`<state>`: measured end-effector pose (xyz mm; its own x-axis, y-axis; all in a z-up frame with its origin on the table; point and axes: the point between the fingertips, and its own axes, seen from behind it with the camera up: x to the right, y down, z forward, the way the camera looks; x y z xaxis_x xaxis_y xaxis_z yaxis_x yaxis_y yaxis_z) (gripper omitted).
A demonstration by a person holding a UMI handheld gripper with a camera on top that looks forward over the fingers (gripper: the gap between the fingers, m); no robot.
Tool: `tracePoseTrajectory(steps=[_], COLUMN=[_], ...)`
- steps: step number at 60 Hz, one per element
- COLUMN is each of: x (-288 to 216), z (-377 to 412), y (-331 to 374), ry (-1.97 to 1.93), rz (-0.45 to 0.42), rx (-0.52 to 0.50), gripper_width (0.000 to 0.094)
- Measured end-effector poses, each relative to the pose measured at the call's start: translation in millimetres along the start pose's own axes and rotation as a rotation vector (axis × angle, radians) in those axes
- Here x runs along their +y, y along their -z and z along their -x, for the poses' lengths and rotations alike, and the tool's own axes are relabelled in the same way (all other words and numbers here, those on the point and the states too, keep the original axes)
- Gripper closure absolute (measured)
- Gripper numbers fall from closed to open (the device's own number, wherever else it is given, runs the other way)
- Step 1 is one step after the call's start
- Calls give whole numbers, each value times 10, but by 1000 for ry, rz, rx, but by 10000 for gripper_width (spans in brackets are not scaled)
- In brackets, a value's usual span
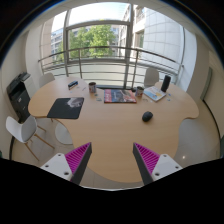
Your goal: Arrange mouse
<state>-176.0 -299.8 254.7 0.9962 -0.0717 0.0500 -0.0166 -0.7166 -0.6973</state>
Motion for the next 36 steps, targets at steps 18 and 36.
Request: tracePoseTrajectory(steps=[18, 36], x=[758, 333], z=[-968, -2001], y=[-1075, -2608], ry=[-11, 1], rz=[54, -122], rx=[-5, -14], gripper_width=[89, 93])
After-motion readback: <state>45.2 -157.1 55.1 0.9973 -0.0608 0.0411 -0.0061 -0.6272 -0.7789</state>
